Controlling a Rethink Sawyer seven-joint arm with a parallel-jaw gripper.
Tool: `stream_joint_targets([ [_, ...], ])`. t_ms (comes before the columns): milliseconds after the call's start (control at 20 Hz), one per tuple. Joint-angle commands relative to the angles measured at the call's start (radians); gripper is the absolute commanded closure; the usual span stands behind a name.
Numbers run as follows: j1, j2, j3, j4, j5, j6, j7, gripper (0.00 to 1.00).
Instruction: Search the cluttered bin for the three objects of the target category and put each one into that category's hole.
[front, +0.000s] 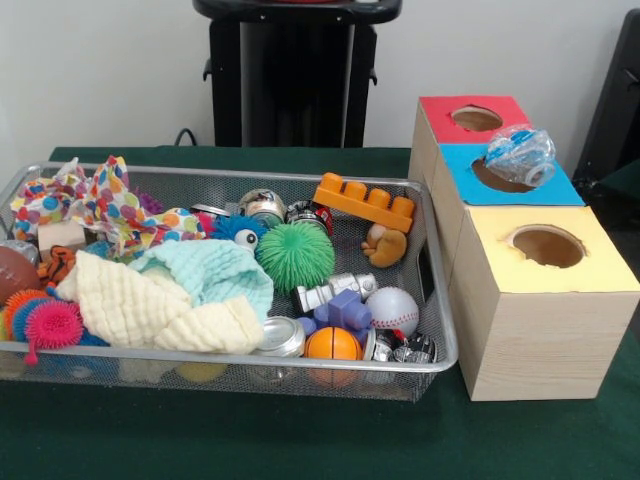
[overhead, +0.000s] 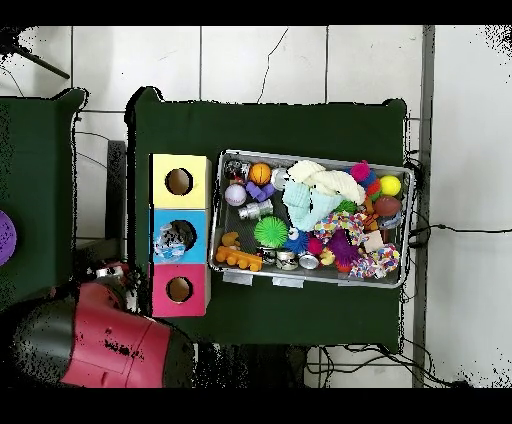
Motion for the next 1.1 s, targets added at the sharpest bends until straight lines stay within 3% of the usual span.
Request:
stream_joint_targets([
  [50, -0.018, 0.037, 0.085, 0.148, 0.069, -0.119, 0.273, 1.00],
  [1100, -0.062, 0.118, 0.243, 0.242, 0.209, -0.430, 0.202, 1.00],
])
